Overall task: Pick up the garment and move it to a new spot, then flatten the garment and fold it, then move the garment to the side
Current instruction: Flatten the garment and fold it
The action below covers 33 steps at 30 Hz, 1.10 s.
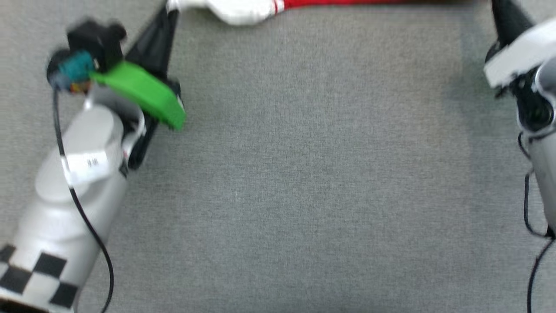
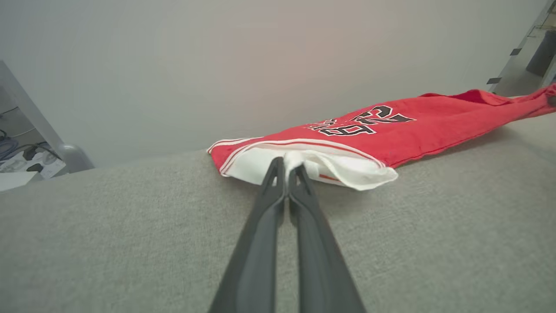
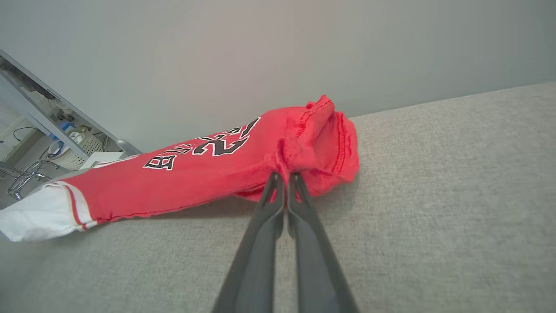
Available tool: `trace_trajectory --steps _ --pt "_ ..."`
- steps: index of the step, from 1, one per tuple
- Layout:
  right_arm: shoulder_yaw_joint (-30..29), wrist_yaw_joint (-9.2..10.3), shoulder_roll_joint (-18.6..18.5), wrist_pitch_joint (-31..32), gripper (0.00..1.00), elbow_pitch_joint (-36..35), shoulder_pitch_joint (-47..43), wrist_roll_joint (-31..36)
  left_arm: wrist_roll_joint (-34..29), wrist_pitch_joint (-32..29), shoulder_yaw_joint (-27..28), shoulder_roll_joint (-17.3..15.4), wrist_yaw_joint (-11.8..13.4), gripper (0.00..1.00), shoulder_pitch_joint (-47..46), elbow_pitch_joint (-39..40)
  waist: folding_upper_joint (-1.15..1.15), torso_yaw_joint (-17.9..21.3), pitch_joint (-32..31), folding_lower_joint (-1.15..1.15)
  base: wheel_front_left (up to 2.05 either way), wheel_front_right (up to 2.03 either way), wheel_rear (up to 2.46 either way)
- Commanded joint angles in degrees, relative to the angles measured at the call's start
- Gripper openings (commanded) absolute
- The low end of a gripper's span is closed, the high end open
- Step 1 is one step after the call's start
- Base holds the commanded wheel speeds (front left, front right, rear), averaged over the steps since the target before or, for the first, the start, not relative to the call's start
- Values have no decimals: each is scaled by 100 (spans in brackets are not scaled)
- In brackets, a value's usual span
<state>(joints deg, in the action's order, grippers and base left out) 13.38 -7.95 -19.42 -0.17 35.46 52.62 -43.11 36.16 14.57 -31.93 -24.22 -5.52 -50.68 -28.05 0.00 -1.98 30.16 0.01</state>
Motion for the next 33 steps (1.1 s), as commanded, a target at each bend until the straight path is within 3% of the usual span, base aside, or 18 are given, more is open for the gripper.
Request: trace_trajectory --steps 1,15,33 --pt "65 46 -64 28 0 15 -209 -110 78 3 -9 -68 72 0 245 67 0 -68 -591 -1 0 0 0" --pt "274 46 -276 358 0 116 -2231 -1287 651 -316 -173 -640 343 0 2857 840 0 -269 -1932 -1 0 0 0" --pt "301 46 -535 952 0 -1139 -4543 -2283 1054 -1055 -387 -1503 932 0 4853 2578 0 -448 -3157 -1 0 0 0"
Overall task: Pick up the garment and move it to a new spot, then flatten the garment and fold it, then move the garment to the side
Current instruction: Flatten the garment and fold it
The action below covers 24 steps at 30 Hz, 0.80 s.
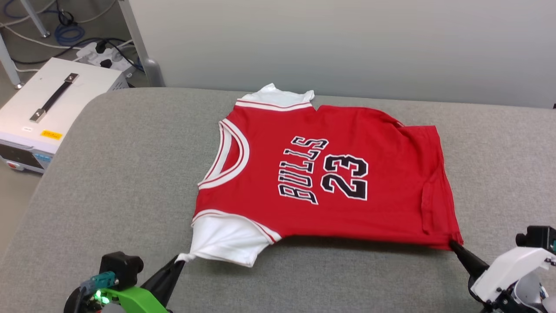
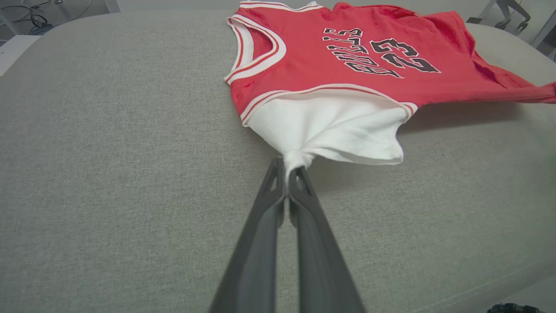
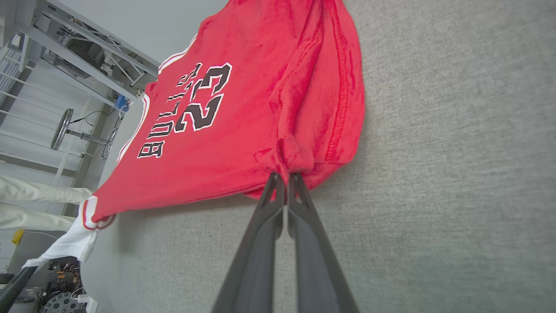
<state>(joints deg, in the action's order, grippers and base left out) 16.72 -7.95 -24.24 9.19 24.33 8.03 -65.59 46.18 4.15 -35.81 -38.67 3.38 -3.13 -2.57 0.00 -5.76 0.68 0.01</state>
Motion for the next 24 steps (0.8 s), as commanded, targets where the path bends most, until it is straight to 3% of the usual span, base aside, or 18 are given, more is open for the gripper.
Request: trace_trajectory --steps 1,15,24 --pt "-54 46 -75 41 0 -65 -186 -50 74 -51 -17 -100 48 0 172 112 0 -72 -249 -1 0 0 0" --pt "-544 46 -355 1086 0 -1044 -1514 -107 353 -560 -169 -685 289 0 1053 1266 0 -2 -489 -1 0 0 0" --pt "-1242 46 -77 1632 0 -1725 -1448 321 292 -481 73 -692 196 0 502 1449 0 93 -59 -1 0 0 0"
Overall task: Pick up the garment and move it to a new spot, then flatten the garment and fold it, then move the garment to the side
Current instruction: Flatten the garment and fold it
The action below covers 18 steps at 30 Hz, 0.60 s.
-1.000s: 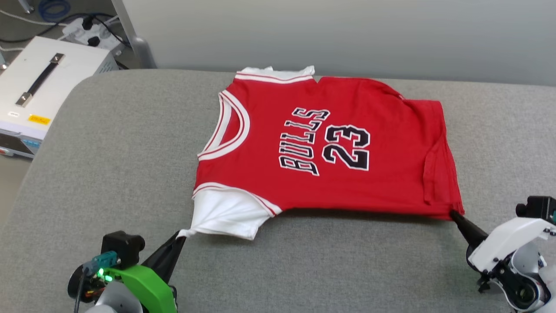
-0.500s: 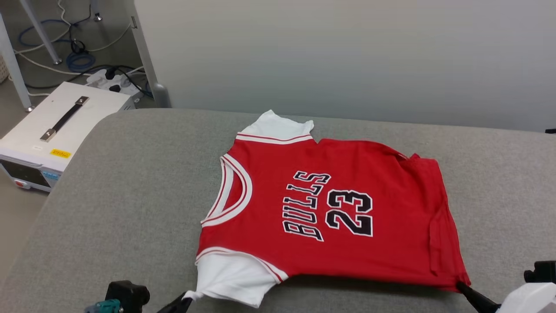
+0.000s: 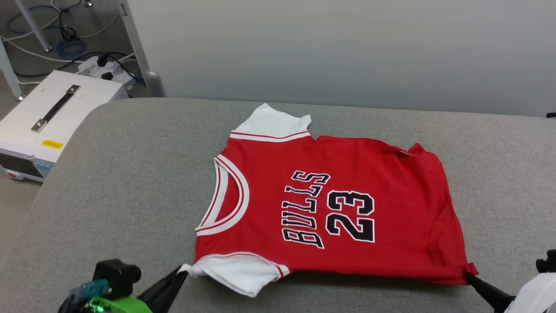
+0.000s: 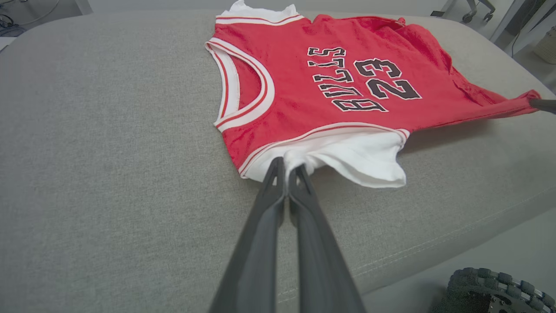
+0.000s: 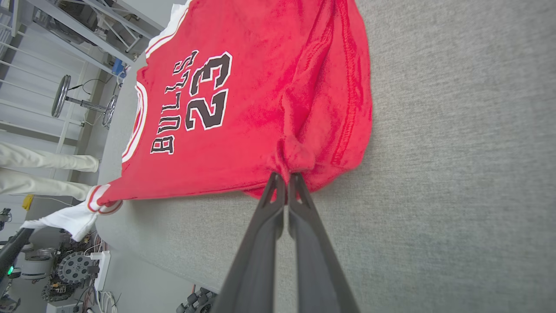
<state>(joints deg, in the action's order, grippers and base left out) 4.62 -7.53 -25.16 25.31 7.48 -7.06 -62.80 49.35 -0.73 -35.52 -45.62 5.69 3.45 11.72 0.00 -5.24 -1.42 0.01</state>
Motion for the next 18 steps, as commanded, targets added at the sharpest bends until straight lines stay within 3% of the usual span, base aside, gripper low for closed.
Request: trace_trajectory --steps 1,9,18 --pt "-98 4 61 80 0 -98 111 92 -40 -6 62 20 -53 0 -261 13 0 56 217 -1 0 0 0" --pt "-545 4 519 645 0 -326 901 778 -193 -248 166 221 -261 0 -1392 -352 0 206 871 -1 0 0 0" --pt "-788 4 986 1085 0 -22 1825 1707 -277 -521 98 504 -626 0 -2457 -1307 0 333 1443 -1 0 0 0"
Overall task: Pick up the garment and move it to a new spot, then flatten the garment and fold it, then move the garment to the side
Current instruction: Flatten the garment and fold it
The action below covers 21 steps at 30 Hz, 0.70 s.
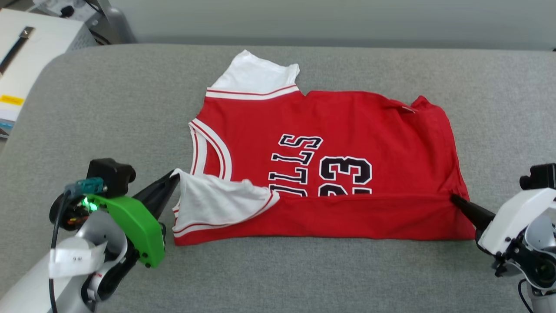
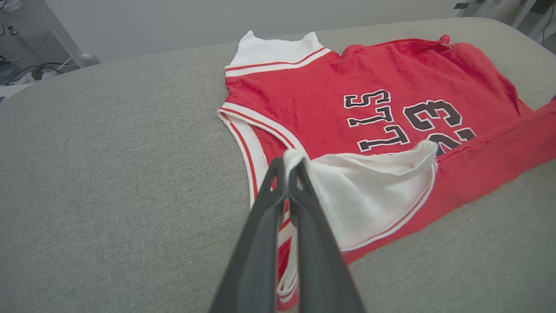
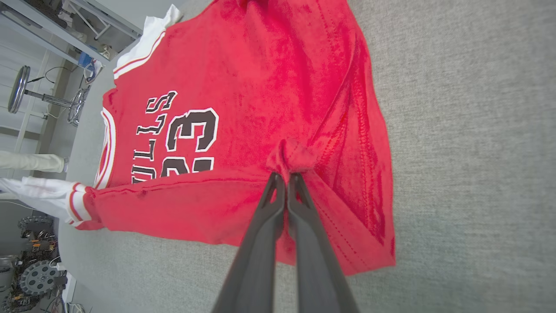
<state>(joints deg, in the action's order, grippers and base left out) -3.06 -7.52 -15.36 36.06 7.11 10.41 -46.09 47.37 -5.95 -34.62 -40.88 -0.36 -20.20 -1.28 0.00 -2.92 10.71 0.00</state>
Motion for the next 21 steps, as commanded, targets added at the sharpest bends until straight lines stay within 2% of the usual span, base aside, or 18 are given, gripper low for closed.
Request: trace_trajectory --steps 1,9,15,16,17,18,19,21 --pt "-47 3 48 37 0 53 155 109 -88 -28 -14 71 -64 0 -196 -141 0 107 277 0 0 0 0" --pt "-171 3 285 149 0 335 469 431 -199 -106 -197 411 -304 0 -812 -1131 0 136 519 0 0 0 0" --pt "-175 3 404 -30 0 594 617 533 -374 177 -322 841 -323 0 -1133 -1922 0 134 591 0 0 0 0" --pt "-163 3 409 -55 0 631 631 543 -397 222 -339 895 -327 46 -1169 -2043 0 135 584 0 0 0 0" --pt "-157 3 401 -109 0 672 646 588 -431 285 -356 958 -320 100 -1211 -2193 0 134 565 0 0 0 0" --pt "-141 3 390 -171 42 692 660 635 -453 334 -367 1003 -318 100 -1240 -2304 0 133 541 0 0 0 0" --pt "-137 3 382 -235 100 732 673 674 -469 399 -374 1062 -313 100 -1269 -2436 0 131 506 0 0 0 0" --pt "-111 3 368 -308 100 788 682 701 -493 604 -368 1167 -327 100 -1305 -2608 0 123 411 0 0 0 0"
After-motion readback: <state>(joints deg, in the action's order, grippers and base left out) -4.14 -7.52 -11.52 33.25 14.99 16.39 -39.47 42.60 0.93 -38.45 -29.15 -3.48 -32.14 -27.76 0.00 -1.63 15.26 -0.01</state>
